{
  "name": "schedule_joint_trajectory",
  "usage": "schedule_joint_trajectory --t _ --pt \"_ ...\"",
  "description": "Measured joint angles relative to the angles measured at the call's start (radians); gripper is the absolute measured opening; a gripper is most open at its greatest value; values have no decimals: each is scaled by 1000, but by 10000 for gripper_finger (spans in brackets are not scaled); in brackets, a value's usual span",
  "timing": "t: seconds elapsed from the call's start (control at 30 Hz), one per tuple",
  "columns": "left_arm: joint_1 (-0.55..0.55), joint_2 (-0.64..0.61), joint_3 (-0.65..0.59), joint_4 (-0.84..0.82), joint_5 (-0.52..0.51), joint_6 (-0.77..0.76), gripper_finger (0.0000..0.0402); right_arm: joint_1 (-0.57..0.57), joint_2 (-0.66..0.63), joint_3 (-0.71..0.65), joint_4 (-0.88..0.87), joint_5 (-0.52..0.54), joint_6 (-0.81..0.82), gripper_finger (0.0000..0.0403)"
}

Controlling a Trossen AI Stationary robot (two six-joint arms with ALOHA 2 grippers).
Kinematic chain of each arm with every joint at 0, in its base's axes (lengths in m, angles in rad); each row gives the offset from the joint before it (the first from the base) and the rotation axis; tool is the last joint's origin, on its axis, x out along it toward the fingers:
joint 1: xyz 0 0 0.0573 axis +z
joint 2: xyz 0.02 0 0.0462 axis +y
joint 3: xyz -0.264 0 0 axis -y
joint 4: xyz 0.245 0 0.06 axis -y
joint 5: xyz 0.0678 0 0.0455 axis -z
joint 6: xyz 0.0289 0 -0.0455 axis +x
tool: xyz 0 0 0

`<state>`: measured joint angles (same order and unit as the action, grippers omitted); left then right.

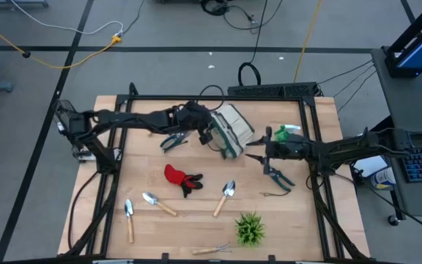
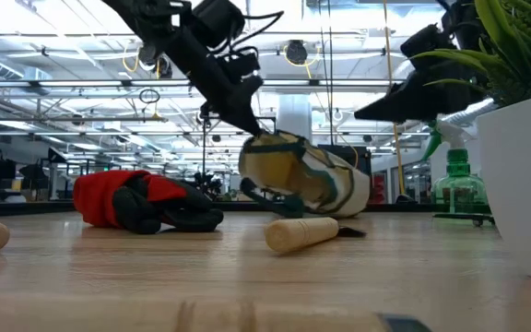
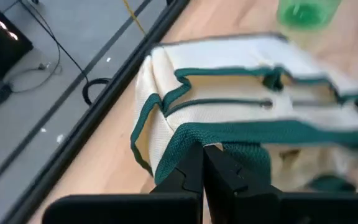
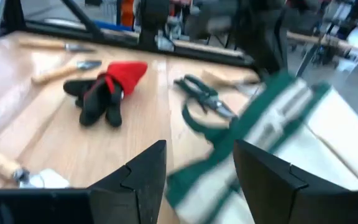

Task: Pick & Place Garden tools in Gardening bag
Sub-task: Prepare the gardening bag on the table

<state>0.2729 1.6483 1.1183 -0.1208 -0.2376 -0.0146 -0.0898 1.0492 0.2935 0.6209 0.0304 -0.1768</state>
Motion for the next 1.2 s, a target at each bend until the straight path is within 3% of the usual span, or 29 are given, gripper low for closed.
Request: schedule_joint_trajectory --t 0.37,0.57,0.97,1.2 --pt "-63 3 0 -22 -5 -123 1 14 185 0 124 55 -7 183" --pt "-94 2 0 -27 -38 -129 1 33 266 0 129 196 -18 183" --pt "-106 2 0 -69 -54 -149 1 86 282 1 100 212 -81 183" --pt "-106 2 0 -70 -53 -166 2 105 282 0 63 453 -156 183"
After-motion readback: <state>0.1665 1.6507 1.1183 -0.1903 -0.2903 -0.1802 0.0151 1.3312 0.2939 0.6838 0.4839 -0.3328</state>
